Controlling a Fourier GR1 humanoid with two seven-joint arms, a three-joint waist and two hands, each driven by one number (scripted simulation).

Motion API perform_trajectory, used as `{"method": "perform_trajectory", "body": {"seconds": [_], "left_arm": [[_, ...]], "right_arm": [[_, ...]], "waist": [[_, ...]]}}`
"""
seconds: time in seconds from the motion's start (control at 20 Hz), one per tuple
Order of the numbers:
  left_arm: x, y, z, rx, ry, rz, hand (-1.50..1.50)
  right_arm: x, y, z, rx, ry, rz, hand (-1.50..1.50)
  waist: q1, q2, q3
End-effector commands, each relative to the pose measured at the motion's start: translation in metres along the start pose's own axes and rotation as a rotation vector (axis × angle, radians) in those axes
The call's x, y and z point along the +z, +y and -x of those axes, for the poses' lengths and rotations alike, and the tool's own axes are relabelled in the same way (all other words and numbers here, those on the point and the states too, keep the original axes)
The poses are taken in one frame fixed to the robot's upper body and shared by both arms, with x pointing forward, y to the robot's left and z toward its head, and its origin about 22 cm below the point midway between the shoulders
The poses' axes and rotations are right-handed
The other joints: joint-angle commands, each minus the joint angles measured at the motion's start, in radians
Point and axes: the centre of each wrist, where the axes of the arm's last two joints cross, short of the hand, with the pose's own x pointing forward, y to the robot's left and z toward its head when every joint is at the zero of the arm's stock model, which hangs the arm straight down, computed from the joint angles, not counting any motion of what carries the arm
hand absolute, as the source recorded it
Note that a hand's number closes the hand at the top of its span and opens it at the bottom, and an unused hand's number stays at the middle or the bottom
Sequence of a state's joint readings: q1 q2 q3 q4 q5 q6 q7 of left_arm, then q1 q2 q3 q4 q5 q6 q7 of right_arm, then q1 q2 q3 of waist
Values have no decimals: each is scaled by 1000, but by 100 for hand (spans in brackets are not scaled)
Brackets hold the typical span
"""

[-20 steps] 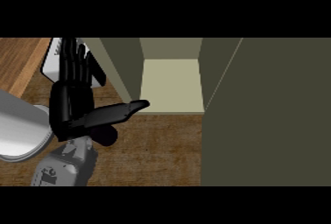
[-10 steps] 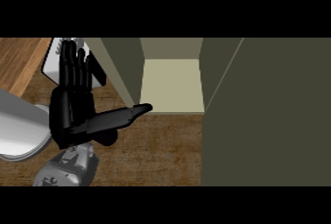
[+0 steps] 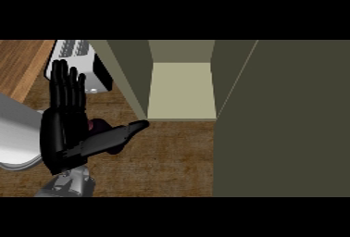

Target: Pick up the wine, place it into the cabinet and close the cabinet

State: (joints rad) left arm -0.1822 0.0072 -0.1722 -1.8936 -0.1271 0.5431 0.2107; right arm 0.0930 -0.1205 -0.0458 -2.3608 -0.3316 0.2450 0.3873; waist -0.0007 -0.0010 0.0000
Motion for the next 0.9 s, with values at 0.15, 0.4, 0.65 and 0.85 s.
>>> {"method": "perform_trajectory", "body": {"seconds": [0.15,0.4,0.65,0.85], "left_arm": [[11,22,9,-50,17,-37,-150],[22,62,32,-69,54,-43,-150],[29,74,54,-74,68,-76,-150],[29,91,50,-82,84,-76,-150]], "right_arm": [[-4,-6,2,9,-5,19,-150],[6,0,-11,10,-22,-7,-150],[-6,10,-11,-2,-9,5,-150],[9,8,-18,-9,-13,-19,-150]], "waist": [[0,0,0],[1,0,0],[2,1,0],[0,0,0]]}}
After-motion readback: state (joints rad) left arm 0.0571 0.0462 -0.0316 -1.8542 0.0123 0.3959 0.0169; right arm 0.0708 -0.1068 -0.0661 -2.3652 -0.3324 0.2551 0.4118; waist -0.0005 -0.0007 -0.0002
